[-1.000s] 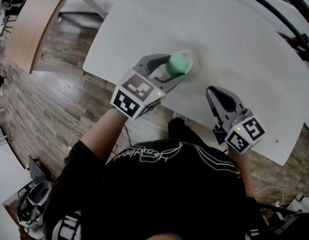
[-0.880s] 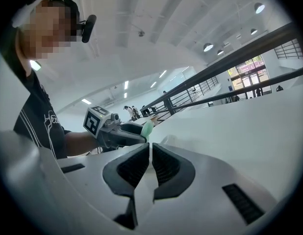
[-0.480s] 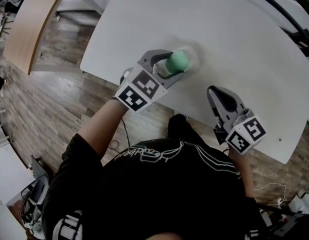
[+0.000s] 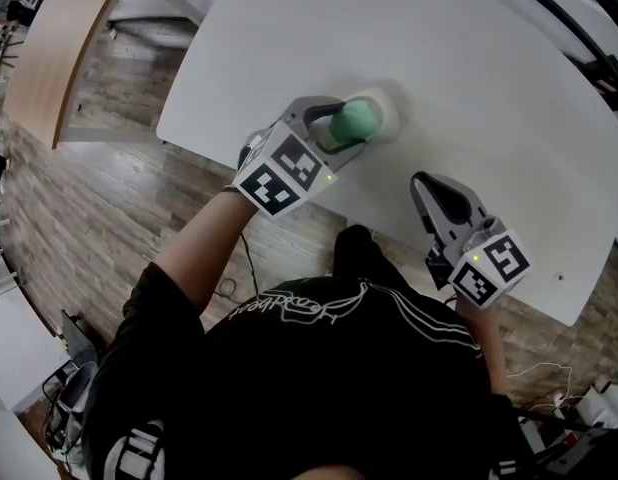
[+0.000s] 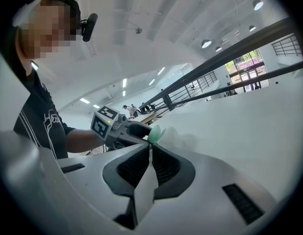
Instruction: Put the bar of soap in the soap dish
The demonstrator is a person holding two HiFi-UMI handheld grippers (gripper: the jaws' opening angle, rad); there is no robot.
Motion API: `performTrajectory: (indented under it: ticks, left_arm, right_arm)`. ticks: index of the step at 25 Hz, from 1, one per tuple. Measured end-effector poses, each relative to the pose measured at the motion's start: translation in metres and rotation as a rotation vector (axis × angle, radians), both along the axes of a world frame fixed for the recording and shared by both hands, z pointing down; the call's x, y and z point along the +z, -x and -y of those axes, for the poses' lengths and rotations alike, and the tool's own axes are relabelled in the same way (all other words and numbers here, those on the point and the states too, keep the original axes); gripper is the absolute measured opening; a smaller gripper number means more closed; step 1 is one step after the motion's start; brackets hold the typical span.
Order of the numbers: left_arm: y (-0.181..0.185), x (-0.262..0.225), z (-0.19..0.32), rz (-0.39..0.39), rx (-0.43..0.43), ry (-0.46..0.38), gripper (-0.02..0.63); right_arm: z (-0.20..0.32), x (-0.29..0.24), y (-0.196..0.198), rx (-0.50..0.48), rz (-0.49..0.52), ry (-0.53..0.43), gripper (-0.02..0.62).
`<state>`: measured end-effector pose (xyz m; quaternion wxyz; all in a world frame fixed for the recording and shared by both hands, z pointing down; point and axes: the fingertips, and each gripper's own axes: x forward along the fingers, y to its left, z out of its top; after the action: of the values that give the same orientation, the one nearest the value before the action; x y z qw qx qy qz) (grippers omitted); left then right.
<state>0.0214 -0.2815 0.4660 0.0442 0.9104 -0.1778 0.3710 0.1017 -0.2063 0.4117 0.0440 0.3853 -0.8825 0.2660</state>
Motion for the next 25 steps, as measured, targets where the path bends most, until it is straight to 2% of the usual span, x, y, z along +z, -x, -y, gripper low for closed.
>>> performTrajectory:
  ticks: [11,25]
  left_arm:
    - [-0.0032,0.0040,0.0039,0.058,0.028,-0.028,0.259]
    - [-0.0047,0.0093,0.0050,0.088,0.042,0.029,0.259]
  right_arm:
    - [0.0010,0.0026,-0.0015,0.004,-0.004,0.013,0.025]
    - [-0.0010,0.0031,-0.0027,0.011,-0.004,0.013,0.025]
